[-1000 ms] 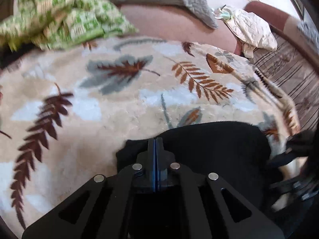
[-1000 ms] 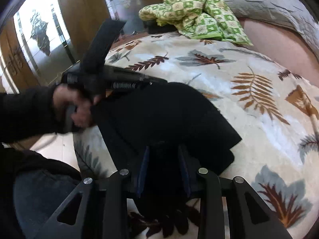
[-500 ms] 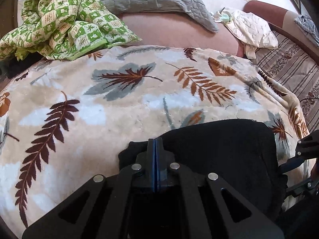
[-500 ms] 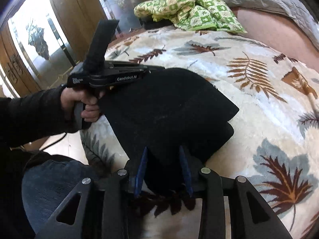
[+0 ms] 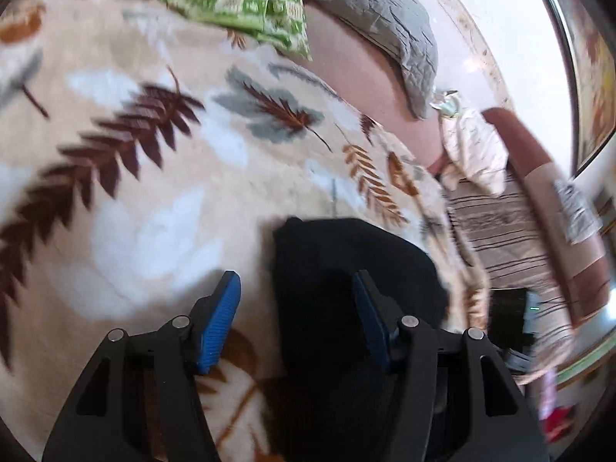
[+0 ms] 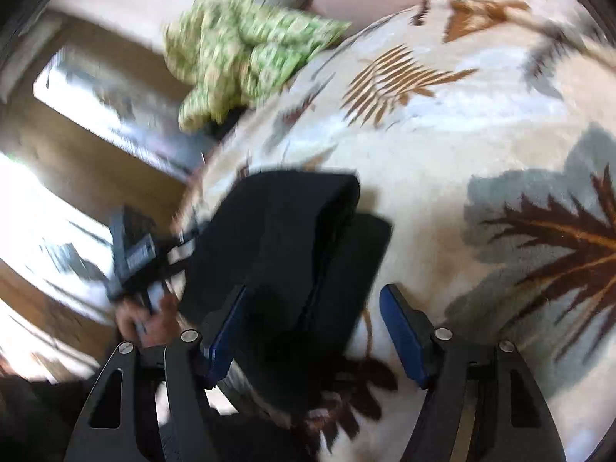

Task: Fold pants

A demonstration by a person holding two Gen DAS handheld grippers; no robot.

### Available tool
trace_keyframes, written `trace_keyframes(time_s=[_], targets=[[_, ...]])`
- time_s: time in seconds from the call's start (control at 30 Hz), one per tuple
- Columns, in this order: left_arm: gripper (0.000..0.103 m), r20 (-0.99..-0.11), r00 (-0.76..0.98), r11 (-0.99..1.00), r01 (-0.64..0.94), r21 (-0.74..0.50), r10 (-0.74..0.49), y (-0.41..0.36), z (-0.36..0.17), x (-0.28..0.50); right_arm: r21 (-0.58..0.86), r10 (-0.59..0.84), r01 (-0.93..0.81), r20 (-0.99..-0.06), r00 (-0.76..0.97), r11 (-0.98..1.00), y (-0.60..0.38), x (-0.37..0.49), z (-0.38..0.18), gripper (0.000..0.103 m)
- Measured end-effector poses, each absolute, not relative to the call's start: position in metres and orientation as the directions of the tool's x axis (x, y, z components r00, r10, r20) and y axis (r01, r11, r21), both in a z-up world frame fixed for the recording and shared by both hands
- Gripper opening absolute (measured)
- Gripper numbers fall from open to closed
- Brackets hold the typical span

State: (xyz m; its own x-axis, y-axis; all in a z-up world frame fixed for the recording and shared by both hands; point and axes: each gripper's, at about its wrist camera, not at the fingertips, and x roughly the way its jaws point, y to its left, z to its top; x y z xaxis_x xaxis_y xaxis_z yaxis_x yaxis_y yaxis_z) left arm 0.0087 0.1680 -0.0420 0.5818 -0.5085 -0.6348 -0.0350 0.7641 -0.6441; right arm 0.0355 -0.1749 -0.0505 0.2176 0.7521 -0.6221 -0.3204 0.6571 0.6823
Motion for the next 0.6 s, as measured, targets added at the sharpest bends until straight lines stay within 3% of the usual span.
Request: trace_keyframes(time_s=[0.13,0.27,0.37,0.43,0.47,0.6], targets=[[0.057,-0.592,0.543,0.703,-0.004,-0.711,-0.596,0.159,-0.044,0.009,0.709,0.778,-0.325,-0.596,0.196,0.625,-0.172,0.038,-0.054,0.063],[0.057,-0.605,0.545,0.726,0.011,-0.687,-0.581,0.15,-0.044,0.011,0.678,0.755,-0.339,-0.619,0.215,0.652,-0.172,0.04,-0.055,0.042],[0.045,-0.612,0.561,0.744,0.011,-0.668,-0.558,0.148,-0.04,0.007,0.614,0.723,-0.396,-0.647,0.243,0.683,-0.165,0.035,-0.048,0.036],[0.03,-0.615,0.571,0.757,0.018,-0.653,-0.543,0.148,-0.037,0.004,0.571,0.701,-0.426,-0.659,0.273,0.702,-0.16,0.032,-0.039,0.029],[0.028,-0.627,0.578,0.78,0.025,-0.626,-0.522,0.143,-0.03,0.004,0.55,0.69,-0.437,-0.662,0.291,0.712,-0.16,0.031,-0.033,0.023],[0.027,-0.642,0.586,0.823,0.079,-0.563,-0.495,0.122,-0.013,0.019,0.504,0.65,-0.422,-0.666,0.365,0.753,-0.174,0.04,-0.016,0.014]])
